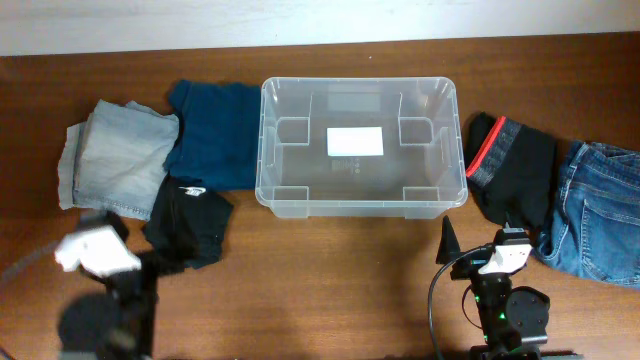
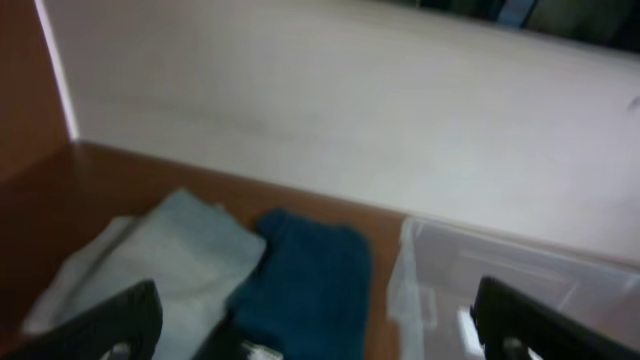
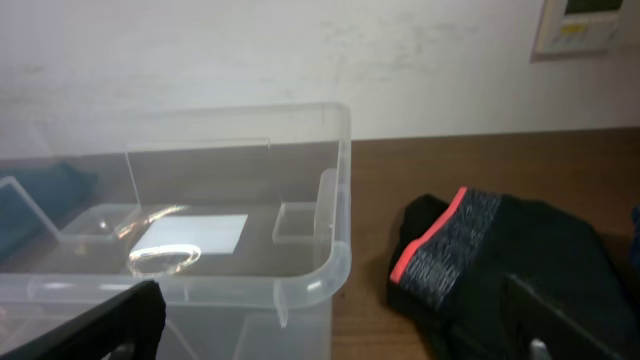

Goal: Pack container
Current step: 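Move the left gripper over the light-blue jeans on the left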

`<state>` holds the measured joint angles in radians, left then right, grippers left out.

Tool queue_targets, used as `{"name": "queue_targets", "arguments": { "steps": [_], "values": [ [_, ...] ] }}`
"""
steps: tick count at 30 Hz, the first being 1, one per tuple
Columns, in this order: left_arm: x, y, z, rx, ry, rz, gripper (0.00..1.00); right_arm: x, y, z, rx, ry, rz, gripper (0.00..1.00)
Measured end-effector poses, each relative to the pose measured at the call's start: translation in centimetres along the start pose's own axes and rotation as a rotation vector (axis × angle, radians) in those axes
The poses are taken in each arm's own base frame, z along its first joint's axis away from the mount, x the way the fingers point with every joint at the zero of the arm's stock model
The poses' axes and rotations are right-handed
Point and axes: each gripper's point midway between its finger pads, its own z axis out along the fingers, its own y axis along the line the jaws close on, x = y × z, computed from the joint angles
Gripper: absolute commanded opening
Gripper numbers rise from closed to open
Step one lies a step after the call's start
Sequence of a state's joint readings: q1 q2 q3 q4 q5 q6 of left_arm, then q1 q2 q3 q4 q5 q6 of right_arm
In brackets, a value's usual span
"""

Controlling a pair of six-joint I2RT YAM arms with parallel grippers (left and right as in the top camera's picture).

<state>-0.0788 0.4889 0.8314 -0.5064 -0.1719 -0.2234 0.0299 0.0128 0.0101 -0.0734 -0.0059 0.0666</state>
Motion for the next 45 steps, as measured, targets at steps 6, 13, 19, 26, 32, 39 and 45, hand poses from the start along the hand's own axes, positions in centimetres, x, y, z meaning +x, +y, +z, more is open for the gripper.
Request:
{"name": "queue_targets", "arguments": {
  "steps": [6,13,19,26,32,39,45],
  "values": [
    [-6.1,-1.7,2.1,-0.02,0.121,0.132,1.0,0.0,0.0,0.0,0.0,0.0,0.0,0.98],
    [-9.5,-2.8,3.8,-0.015,0.098,0.167,0.99,0.0,0.0,0.0,0.0,0.0,0.0,0.99],
    [-8.6,-2.8,4.6,-0.02,0.135,0.179,0.99,0.0,0.0,0.0,0.0,0.0,0.0,0.98],
    [-7.5,-2.6,5.3,-0.028,0.183,0.18,0.99,0.0,0.0,0.0,0.0,0.0,0.0,0.98],
    [-4.5,0.2,4.7,-0.189,0.302,0.03,0.99,0.0,0.0,0.0,0.0,0.0,0.0,0.98],
    [-2.1,4.8,4.6,-0.406,0.379,-0.176,0.99,0.0,0.0,0.0,0.0,0.0,0.0,0.98],
    [0.4,7.2,7.5,-0.46,0.478,-0.264,0.99,0.0,0.0,0.0,0.0,0.0,0.0,0.98]
  ]
}}
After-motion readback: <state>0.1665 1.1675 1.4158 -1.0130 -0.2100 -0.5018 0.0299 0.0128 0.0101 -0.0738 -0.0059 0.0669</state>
